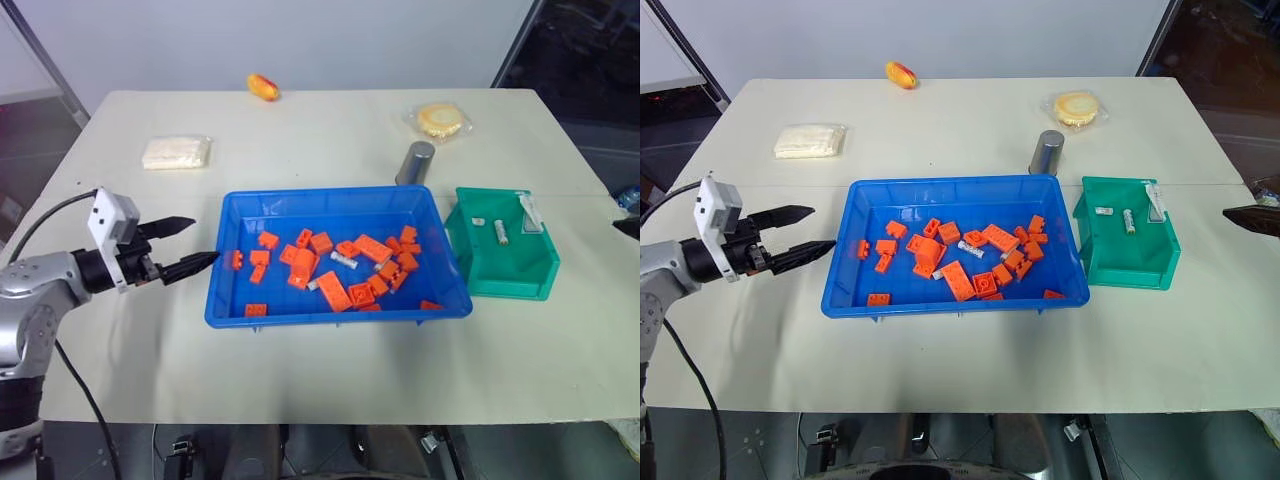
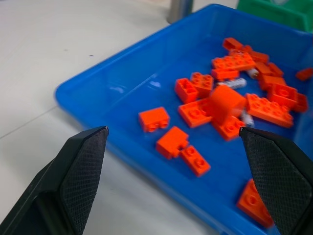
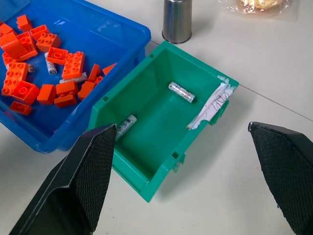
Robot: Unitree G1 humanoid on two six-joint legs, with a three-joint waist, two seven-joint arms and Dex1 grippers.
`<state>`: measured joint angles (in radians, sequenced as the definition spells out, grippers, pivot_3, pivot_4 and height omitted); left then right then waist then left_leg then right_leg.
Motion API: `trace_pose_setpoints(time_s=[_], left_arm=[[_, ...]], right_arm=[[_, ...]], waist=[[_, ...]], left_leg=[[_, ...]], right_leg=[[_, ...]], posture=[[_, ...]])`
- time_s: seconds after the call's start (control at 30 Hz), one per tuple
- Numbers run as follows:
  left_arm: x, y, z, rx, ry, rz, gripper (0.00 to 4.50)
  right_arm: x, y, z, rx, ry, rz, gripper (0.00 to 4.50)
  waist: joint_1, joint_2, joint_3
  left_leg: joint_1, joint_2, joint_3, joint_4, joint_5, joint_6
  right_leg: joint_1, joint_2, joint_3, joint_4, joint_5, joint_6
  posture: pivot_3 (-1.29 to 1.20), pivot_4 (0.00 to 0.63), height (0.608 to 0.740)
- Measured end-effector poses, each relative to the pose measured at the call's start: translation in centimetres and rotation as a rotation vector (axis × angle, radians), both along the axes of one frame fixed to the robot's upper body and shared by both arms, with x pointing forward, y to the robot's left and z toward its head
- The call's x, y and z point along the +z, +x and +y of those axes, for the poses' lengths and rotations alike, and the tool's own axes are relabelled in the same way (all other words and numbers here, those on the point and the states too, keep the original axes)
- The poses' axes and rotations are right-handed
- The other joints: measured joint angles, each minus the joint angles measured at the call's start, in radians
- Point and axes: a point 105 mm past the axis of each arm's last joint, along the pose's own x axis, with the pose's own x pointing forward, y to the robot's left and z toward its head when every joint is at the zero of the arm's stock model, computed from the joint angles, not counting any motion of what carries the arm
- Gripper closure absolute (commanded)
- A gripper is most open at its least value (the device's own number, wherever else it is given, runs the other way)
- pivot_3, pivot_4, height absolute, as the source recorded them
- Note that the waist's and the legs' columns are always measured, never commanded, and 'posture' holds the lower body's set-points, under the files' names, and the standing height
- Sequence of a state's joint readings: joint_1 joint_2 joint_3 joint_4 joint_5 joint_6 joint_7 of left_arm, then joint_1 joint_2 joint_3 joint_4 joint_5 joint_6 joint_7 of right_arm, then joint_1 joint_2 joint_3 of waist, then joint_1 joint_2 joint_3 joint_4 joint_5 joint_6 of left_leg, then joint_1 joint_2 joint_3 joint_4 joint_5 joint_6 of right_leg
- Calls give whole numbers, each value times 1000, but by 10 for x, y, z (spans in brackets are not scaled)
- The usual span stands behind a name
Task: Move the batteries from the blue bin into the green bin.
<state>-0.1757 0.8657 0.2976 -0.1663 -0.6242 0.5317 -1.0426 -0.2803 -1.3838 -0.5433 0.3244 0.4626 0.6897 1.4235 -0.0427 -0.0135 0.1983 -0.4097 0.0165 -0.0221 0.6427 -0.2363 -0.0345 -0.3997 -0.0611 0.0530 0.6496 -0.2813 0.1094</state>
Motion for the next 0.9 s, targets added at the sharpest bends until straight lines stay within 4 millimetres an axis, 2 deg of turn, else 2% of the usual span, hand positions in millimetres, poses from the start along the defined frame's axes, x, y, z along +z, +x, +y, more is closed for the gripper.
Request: trace_pose_setpoints(time_s=[0.33,0.5,0.7,0.9], left_arm=[[9,1,-5,-7,-5,-15,0],[10,0,-8,-21,-1,-18,0],[9,1,-11,-30,-6,-19,0],[10,1,-11,-32,-5,-20,0]], right_arm=[[1,2,2,8,2,-12,73],[6,7,5,13,-10,-49,73],[-3,14,9,20,6,-35,73],[1,17,15,36,-4,-53,73]], waist=[[2,0,0],[0,0,0],[1,0,0],[1,0,0]], left_leg=[[0,0,0,0,0,0],[0,0,0,0,0,0],[0,0,0,0,0,0],[0,0,0,1,0,0]], right_leg=[[0,0,0,0,0,0],[0,0,0,0,0,0],[0,0,0,0,0,0],[0,0,0,0,0,0]], posture=[[0,150,740],[0,150,740],[0,150,740],[0,150,740]])
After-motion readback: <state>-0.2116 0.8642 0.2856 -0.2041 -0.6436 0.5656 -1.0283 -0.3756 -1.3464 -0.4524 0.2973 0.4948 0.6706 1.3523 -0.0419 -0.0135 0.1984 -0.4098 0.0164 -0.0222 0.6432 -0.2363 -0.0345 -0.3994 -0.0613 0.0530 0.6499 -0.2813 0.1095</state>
